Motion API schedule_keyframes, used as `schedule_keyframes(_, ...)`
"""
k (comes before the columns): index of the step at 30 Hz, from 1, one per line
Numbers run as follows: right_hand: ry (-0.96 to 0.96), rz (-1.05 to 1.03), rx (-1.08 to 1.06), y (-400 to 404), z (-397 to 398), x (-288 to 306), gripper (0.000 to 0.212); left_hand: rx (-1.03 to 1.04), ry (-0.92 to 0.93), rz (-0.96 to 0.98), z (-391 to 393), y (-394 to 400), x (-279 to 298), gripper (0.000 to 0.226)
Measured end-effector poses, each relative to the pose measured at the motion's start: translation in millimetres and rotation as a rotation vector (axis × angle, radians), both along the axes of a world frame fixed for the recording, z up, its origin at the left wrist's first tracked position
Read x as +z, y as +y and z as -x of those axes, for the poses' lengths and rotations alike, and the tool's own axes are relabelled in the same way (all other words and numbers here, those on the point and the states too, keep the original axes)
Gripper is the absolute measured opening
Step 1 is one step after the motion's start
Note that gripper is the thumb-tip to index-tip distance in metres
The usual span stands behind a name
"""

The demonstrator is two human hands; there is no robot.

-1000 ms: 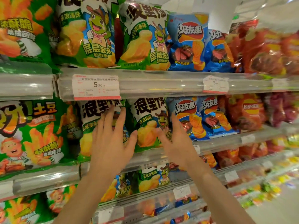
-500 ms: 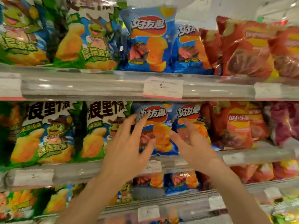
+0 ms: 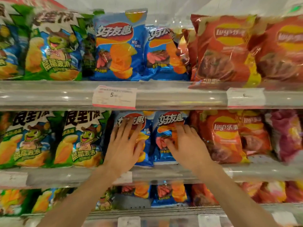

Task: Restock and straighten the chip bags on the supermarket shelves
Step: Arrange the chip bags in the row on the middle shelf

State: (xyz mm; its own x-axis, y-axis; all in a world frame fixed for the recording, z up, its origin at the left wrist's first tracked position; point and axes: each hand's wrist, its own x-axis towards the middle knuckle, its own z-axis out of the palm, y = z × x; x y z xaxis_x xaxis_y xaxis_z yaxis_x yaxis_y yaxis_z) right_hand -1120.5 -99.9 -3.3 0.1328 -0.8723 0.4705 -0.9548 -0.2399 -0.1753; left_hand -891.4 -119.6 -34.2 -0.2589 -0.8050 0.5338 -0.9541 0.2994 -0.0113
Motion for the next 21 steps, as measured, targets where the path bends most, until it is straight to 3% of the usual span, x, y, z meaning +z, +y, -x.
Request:
schedule_keyframes(12, 0.069, 0.014, 0.006, -15, -14, -41, 0.083, 0.097, -0.028, -0.045, 3, -4, -14, 0.071)
schedule_keyframes(21, -0.019, -0.158, -0.012, -18, -15, -34, 0.076, 0.097, 0.059, -0.049, 7, -2, -18, 0.07)
